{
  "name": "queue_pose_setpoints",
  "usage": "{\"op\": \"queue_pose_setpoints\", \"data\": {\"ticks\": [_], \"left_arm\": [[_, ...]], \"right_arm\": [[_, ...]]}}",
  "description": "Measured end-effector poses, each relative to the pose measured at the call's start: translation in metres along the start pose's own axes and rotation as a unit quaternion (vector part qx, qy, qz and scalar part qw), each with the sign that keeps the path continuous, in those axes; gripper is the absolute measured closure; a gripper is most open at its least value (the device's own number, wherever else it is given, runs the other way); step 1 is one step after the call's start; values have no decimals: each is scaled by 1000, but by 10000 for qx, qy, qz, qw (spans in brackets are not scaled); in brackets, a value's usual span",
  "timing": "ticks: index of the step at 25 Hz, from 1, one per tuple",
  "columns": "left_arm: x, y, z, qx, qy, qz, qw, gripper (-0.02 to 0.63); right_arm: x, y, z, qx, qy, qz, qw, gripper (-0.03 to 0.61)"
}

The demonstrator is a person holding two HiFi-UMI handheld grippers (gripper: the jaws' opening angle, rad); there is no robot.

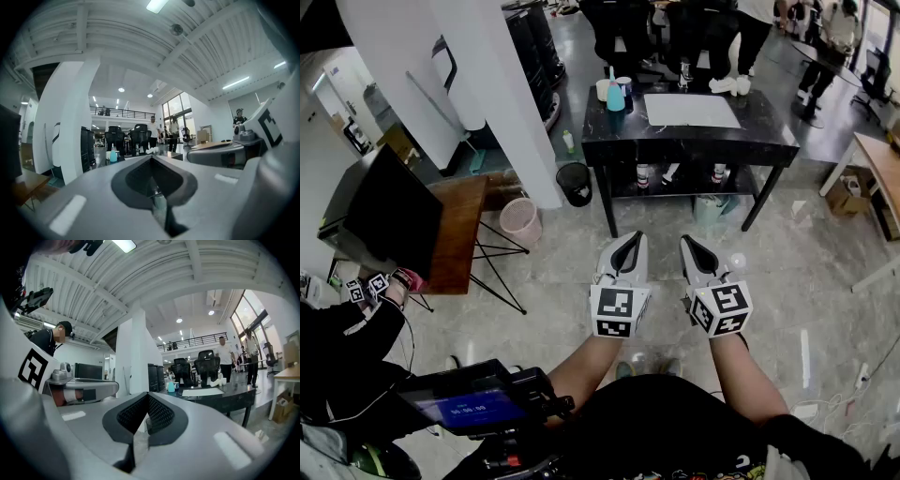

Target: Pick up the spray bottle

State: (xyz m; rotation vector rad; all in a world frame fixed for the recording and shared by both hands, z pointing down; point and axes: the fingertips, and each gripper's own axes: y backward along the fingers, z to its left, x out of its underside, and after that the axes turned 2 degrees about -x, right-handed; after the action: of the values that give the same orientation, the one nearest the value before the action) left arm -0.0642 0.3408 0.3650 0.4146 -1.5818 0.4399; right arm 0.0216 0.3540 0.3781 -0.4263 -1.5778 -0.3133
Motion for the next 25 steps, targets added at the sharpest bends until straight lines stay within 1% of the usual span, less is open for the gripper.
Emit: {"op": "queue_pose_setpoints", "data": {"ticks": [2, 11, 16, 20, 23, 25], "left_arm": [[-1, -3, 3, -37, -53, 34, 10000, 614], [1, -15, -2, -5, 55, 93, 9999, 614], [0, -25, -4, -57, 87, 82, 9999, 614], [7, -51, -9, -181, 148, 84, 9997, 614], [17, -79, -16, -255, 169, 124, 9995, 614], [19, -102, -17, -300, 212, 112, 9993, 614]], "right_arm": [[-3, 0, -2, -25, 15, -7, 10000, 555], [-2, -4, -14, -96, -15, -1, 10000, 555], [1, -5, -27, -113, -78, 4, 9999, 554], [9, -11, -52, -170, -139, 47, 9997, 555], [15, -19, -75, -298, -101, 62, 9995, 554], [18, -31, -96, -301, -94, 84, 9995, 554]]}}
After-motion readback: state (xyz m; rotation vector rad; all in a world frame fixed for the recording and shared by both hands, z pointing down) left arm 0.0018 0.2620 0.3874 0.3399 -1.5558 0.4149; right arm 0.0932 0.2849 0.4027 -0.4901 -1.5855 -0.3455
